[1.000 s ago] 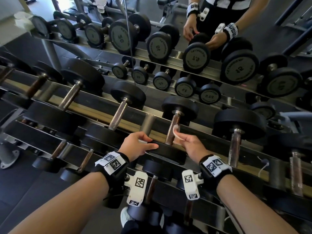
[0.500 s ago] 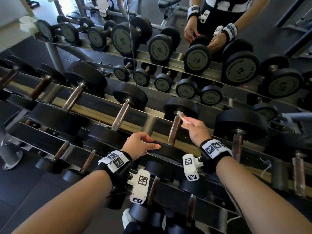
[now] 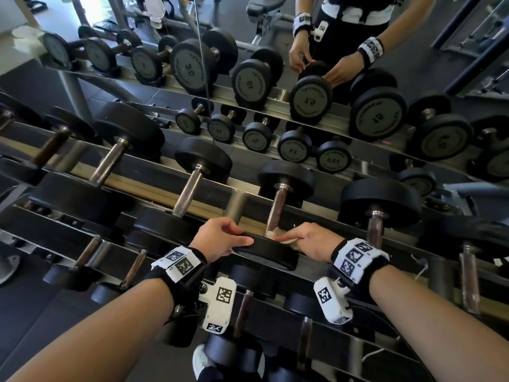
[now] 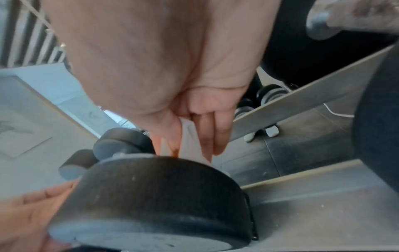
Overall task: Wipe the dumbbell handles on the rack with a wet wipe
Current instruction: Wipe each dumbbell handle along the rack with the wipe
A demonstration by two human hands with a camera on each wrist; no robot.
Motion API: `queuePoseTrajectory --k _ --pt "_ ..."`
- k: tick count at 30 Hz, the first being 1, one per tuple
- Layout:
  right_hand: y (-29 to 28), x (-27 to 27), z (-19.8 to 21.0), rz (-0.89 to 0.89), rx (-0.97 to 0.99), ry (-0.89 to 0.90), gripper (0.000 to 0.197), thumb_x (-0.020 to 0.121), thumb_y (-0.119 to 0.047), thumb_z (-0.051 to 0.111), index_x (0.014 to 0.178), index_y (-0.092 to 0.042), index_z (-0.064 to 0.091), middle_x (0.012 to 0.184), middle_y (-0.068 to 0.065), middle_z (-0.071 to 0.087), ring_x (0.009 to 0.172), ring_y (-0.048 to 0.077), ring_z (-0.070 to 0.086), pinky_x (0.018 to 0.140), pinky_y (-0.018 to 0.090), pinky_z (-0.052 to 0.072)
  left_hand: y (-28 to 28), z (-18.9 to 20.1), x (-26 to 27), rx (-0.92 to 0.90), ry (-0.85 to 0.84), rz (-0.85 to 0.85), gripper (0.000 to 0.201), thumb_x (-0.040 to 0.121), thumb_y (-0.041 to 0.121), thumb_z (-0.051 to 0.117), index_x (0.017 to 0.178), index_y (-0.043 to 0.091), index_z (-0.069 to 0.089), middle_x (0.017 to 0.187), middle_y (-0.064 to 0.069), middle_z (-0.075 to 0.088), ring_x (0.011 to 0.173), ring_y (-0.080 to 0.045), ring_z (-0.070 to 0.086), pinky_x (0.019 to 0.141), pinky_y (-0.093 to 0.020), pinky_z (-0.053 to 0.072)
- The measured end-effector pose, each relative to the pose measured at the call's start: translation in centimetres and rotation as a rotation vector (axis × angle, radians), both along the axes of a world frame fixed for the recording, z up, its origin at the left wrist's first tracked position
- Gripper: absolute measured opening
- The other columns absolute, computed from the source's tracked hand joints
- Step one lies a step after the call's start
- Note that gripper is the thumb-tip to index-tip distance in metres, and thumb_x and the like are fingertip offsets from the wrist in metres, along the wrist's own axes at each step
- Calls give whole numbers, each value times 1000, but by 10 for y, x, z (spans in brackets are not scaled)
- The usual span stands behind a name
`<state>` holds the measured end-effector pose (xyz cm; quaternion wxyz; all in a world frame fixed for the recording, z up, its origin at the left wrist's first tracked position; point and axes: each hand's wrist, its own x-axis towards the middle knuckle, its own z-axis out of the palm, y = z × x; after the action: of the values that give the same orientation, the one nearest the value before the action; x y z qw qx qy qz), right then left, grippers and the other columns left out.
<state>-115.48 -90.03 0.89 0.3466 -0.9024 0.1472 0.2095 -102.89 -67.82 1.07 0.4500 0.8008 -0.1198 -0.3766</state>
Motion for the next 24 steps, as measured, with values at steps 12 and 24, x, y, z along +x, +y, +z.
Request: queuePoseTrajectory --k 12,24 --pt "-29 29 28 74 -124 -443 55 94 6 43 139 -24 56 145 -5 53 135 8 47 117 22 29 1 -3 0 5 6 16 34 67 34 89 89 16 68 101 -8 70 95 -26 70 74 -35 63" --pt "-22 44 33 580 -438 -124 52 105 -13 37 156 -14 25 163 5 22 151 20 20 123 33 15 0 -6 -1 4 6 45 28 67 34 89 83 25 69 97 3 67 88 -14 68 71 -36 63"
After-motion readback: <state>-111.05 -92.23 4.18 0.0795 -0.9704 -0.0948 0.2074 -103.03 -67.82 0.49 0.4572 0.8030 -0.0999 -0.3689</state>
